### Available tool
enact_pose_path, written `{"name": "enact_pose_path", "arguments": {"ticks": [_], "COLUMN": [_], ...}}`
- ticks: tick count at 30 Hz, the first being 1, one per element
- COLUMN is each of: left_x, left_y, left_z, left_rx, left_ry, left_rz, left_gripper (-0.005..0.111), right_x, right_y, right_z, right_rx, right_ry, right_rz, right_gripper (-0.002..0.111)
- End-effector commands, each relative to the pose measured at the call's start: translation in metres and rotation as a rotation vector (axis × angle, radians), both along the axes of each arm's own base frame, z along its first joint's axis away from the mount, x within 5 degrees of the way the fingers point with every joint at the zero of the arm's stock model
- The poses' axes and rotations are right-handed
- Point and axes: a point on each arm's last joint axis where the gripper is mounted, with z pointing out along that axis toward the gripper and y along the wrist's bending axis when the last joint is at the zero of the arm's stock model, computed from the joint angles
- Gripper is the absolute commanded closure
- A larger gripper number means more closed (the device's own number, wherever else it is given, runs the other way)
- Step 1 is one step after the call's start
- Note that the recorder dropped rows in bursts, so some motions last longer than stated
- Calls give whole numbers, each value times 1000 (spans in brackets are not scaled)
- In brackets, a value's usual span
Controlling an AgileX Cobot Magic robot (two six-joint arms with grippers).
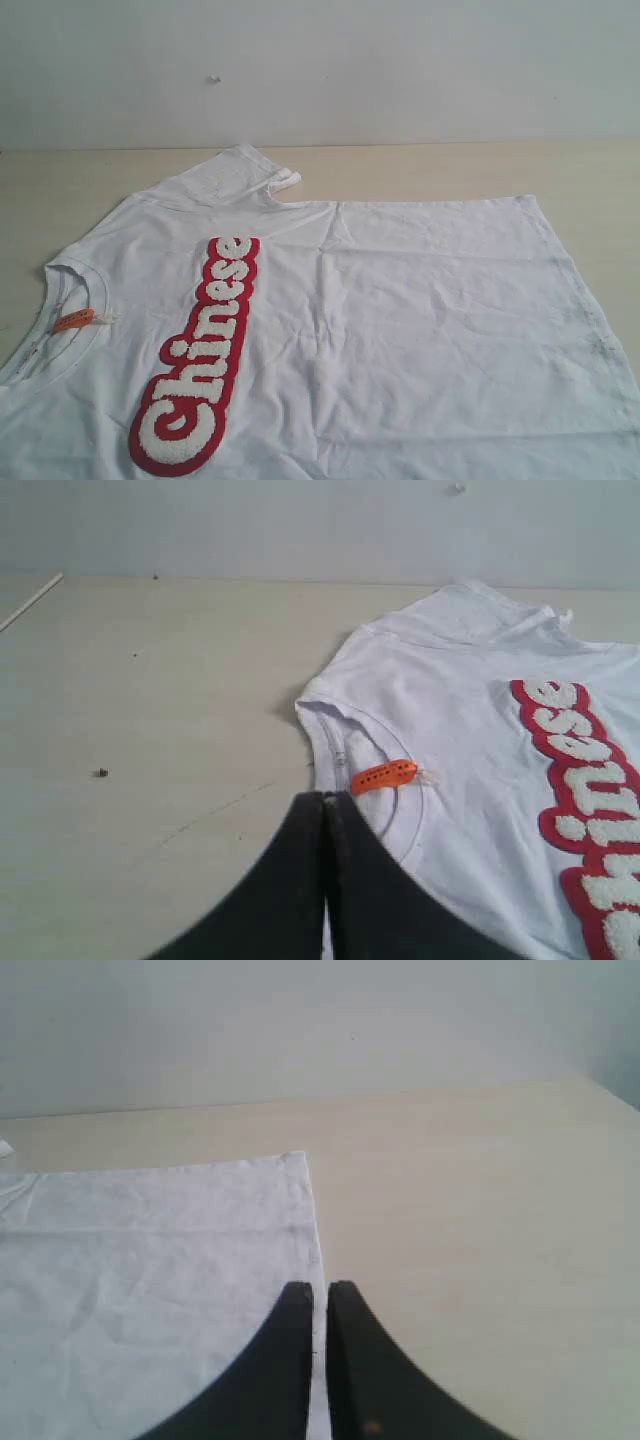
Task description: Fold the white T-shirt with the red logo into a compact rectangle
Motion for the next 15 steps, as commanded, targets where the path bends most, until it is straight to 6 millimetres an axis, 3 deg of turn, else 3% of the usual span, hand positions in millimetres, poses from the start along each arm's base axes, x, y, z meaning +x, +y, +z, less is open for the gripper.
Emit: {"name": "enact_pose_path", "arguments": {"ticks": [1, 5, 15], "left_x": [0, 1, 3], "left_y": [0, 1, 1], "left_z": [0, 3, 35], "left_rx": [3, 87, -24], "left_ry": [-14, -50, -396], "left_rz": [3, -12, 10], "left_gripper": [107, 107, 107], "right_x": [0, 1, 2], "right_y": [0, -1, -1], "right_z": [1, 6, 25], "right_rx": [-5, -18, -62], "right_ry": [-20, -80, -284], "right_rz": [-6, -7, -12], "right_gripper": [101, 101, 101]}}
